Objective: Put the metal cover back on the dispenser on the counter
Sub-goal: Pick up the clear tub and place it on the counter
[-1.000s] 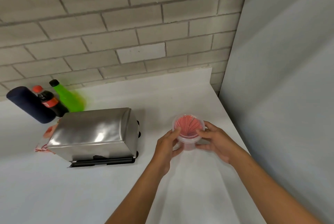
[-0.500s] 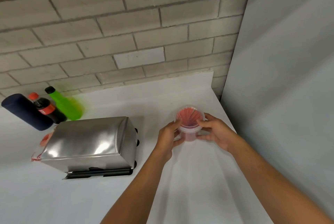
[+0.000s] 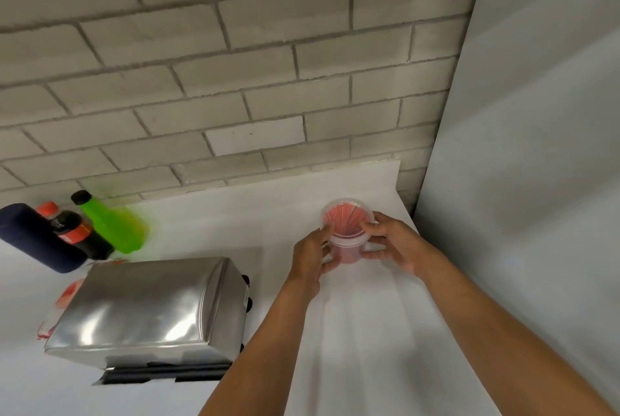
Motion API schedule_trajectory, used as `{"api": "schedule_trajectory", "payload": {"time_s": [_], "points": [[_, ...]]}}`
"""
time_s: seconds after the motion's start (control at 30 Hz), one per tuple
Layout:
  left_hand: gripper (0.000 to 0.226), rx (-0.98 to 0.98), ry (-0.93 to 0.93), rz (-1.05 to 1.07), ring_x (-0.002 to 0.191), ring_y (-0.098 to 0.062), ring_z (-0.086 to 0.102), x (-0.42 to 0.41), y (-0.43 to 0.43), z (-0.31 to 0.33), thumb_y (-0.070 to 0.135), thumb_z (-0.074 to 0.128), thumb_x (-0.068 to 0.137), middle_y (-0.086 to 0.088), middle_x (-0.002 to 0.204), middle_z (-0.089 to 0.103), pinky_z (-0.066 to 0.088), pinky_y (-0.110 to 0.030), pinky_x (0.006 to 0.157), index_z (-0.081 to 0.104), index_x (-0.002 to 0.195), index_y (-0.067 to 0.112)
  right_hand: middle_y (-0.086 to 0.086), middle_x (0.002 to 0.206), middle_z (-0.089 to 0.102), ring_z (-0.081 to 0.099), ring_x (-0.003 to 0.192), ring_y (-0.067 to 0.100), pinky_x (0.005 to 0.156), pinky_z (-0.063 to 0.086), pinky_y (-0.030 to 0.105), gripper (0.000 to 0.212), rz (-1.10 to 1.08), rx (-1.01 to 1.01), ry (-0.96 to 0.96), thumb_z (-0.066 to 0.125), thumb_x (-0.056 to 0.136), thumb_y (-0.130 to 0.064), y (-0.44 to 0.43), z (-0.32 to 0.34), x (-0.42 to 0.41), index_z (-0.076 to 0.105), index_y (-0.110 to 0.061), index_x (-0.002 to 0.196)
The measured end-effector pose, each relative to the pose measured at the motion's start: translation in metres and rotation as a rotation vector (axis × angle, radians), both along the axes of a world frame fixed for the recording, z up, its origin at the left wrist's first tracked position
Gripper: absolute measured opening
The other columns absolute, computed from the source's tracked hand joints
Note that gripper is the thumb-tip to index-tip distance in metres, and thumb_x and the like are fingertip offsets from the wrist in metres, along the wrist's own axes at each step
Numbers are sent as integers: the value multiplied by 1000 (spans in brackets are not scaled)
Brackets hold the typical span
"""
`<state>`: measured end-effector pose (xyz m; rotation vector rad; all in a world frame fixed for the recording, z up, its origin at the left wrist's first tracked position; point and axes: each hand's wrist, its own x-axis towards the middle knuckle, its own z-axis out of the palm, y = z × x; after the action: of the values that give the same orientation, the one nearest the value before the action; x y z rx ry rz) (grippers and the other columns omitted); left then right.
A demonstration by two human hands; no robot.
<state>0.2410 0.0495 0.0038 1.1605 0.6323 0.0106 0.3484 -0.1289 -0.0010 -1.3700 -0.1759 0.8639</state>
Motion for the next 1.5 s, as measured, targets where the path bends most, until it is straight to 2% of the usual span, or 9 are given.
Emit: {"api": "schedule_trajectory", "payload": {"time_s": [0.3, 0.4, 0.63, 0.73, 1.13, 1.27, 1.37, 1.43, 1.5], "points": [[40, 7, 8, 50, 126, -31, 67, 33, 10, -1, 42, 67, 102, -9, 135, 73, 61, -49, 103, 71, 132, 16, -2, 129, 75, 69, 123, 22, 86, 63, 44, 49, -4, -15, -2, 84, 78, -39, 18, -3, 38, 74, -32, 126], [37, 4, 21, 72, 124, -31, 68, 43, 13, 2, 40, 66, 103, -11, 135, 72, 62, -48, 100, 70, 130, 16, -2, 128, 76, 67, 125, 25, 89, 64, 47, 47, -12, -20, -2, 84, 79, -38, 23, -1, 48, 75, -32, 125], [46, 5, 51, 103, 121, -33, 70, 63, 20, 6, 38, 67, 103, -13, 137, 71, 64, -43, 90, 66, 139, 9, 0, 126, 77, 64, 126, 28, 93, 63, 51, 38, -26, -24, 9, 78, 90, -31, 34, 2, 65, 74, -27, 127], [48, -3, 61, 111, 122, -34, 70, 70, 24, 4, 37, 69, 102, -14, 137, 71, 63, -47, 96, 66, 140, 7, 1, 125, 77, 65, 125, 27, 96, 61, 53, 34, -30, -21, 17, 75, 94, -27, 37, 3, 70, 73, -26, 128], [50, 5, 65, 92, 123, -32, 69, 76, 29, 9, 39, 67, 103, -14, 140, 70, 63, -44, 94, 64, 143, 8, 2, 133, 73, 63, 129, 27, 98, 60, 54, 42, -10, -39, 14, 75, 95, -31, 41, 4, 77, 66, -25, 136], [59, 11, 77, 46, 134, -34, 62, 72, 31, 13, 47, 65, 104, -14, 151, 62, 58, -47, 106, 59, 149, 10, 2, 145, 62, 54, 137, 30, 102, 57, 55, 56, -1, -134, -44, 76, 95, -39, 40, 14, 75, 55, -25, 145], [78, 48, 100, 12, 146, -34, 49, 62, 32, 20, 64, 64, 97, -12, 161, 49, 50, -50, 116, 50, 156, 16, 5, 154, 51, 48, 141, 33, 93, 61, 48, 78, -36, -251, -84, 79, 92, -42, 39, 26, 69, 40, -26, 158], [86, 28, 107, 43, 144, -34, 49, 53, 35, 28, 68, 70, 91, -12, 160, 47, 49, -50, 116, 47, 158, 19, 6, 157, 48, 48, 140, 32, 89, 62, 44, 86, -54, -291, -101, 83, 86, -48, 36, 32, 64, 40, -29, 159], [83, 62, 110, 60, 141, -31, 50, 45, 39, 40, 64, 74, 91, -9, 160, 47, 52, -46, 113, 49, 157, 19, 5, 160, 46, 49, 136, 29, 94, 60, 44, 91, -84, -327, -148, 85, 81, -54, 33, 40, 59, 41, -33, 158]]}}
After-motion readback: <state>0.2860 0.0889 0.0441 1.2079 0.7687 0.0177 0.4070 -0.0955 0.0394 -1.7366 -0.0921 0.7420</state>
